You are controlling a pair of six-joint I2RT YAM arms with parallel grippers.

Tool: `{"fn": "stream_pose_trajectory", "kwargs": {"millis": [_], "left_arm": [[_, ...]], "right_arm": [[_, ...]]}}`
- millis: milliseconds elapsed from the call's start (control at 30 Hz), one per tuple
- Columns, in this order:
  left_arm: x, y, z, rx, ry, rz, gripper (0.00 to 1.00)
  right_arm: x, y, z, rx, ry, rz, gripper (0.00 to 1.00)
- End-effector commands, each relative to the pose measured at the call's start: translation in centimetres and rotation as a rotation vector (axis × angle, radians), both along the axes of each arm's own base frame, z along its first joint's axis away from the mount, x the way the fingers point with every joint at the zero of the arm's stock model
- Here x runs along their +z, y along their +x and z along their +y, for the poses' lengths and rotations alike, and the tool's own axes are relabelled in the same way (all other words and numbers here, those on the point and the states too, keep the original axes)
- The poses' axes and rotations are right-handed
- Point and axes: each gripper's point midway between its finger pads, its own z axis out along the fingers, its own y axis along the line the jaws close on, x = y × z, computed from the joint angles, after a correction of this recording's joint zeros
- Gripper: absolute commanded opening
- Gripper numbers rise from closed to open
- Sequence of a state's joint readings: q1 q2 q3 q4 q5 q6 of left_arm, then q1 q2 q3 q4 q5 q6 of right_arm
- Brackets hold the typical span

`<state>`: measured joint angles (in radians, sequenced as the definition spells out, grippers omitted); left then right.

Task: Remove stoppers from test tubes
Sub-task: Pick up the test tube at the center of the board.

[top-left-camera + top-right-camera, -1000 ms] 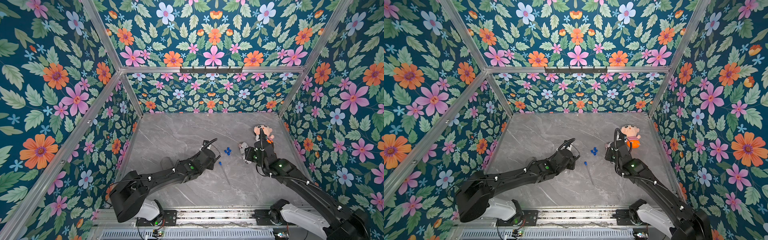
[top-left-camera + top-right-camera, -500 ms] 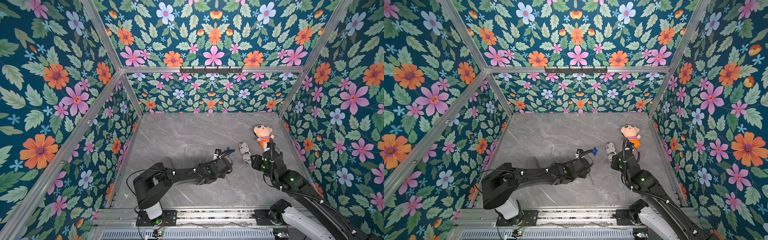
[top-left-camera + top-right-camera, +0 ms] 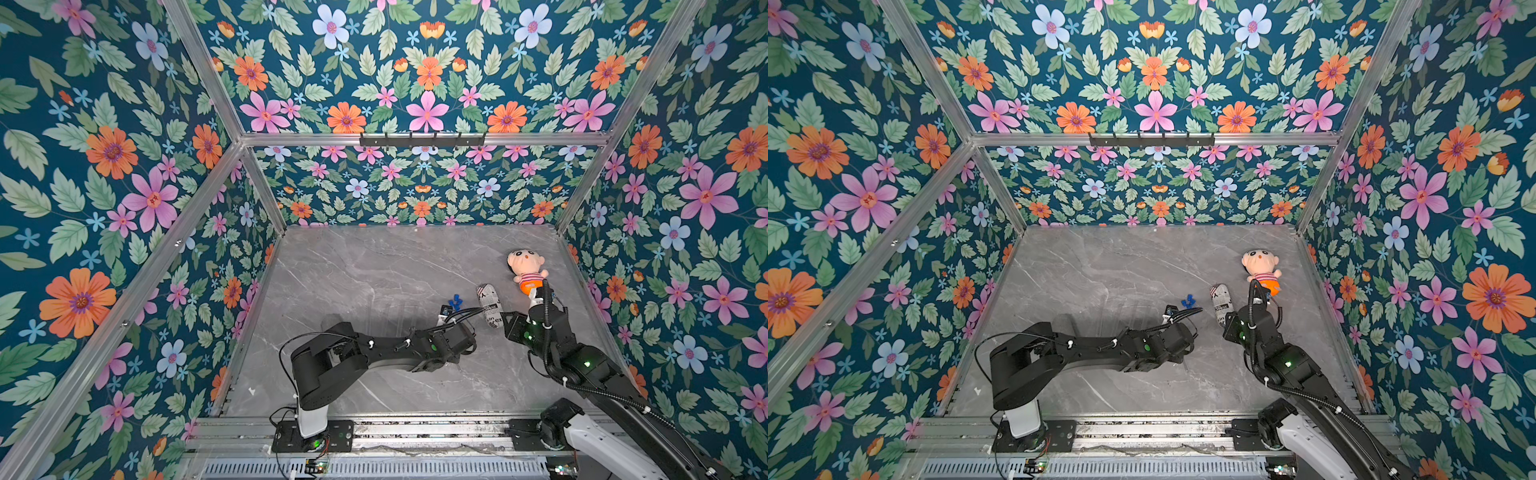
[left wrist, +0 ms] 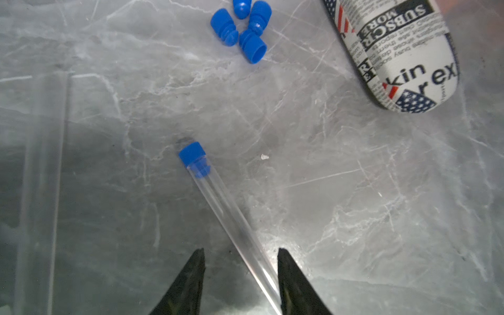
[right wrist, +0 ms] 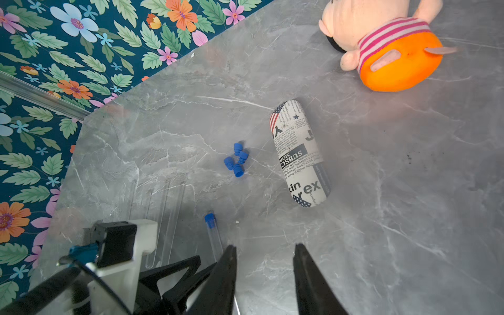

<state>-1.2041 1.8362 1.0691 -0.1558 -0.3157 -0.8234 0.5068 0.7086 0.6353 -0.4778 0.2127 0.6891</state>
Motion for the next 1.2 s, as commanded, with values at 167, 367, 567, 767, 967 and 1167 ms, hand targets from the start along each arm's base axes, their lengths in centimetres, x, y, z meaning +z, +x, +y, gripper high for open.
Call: {"fn": "stream_pose_trajectory", "kwargs": {"millis": [167,367,567,767,967,1167], "left_arm": [[-0.4,0.2,-0.2,0.02,0.009,0.005,0.48],[-1.0,0.3,-0.1,0.018,0.037,0.007,0.48],[-1.7,0.2,0.2,0.01,0.079,0.013,0.48],[-2.3,0.3,0.5,0.004,0.133,0.019,0.47],[-2.5,0.5,1.4,-0.003,0.196,0.023,0.43],[-2.9,0.5,2.5,-0.002,0.22,0.035,0.35]], "right_arm": [[-0.3,0.1,0.0,-0.008,-0.001,0.014,0.37],[-0.5,0.3,0.2,-0.006,0.0,0.016,0.37],[-0.6,0.5,0.4,0.0,0.002,0.018,0.38],[-0.4,0.6,0.5,0.002,0.004,0.012,0.38],[-0.7,0.6,0.5,0.003,0.003,0.016,0.38],[-1.0,0.7,0.6,0.003,0.005,0.02,0.38]]}}
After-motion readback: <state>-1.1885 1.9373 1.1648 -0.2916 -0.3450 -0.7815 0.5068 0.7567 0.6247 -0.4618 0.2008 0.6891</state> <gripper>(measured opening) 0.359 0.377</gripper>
